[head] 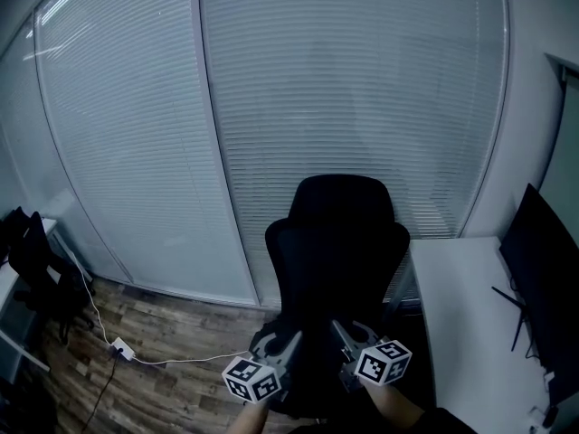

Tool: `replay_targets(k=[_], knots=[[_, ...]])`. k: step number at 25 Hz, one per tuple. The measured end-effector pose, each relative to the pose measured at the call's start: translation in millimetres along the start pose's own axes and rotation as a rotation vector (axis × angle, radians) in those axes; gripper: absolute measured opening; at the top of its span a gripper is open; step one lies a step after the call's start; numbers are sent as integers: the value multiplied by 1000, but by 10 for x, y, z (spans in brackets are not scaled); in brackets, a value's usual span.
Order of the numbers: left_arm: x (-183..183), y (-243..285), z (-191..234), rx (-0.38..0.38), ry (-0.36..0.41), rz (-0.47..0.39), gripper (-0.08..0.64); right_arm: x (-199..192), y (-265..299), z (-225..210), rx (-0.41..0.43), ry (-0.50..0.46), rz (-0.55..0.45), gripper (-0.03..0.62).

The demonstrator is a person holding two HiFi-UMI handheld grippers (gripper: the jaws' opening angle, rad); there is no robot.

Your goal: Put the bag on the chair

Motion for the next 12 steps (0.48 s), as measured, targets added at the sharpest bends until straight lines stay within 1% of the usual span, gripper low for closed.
replay_targets(k=[5,12], knots=[[70,285,279,56,14,-16,44,156,347,-249,46,-7,22,52],[143,528,568,131,39,-33,44,292,731,-458,116,-9,48,52]])
Point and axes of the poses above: the fingertips, and each gripper's own axes: y forward along the fingers, z to its left, x out of its top, the point moved 3 cm from there along -y, backward along the fingers, and after that the axes turned 9 degrees about -x, right-handed, at the moved point
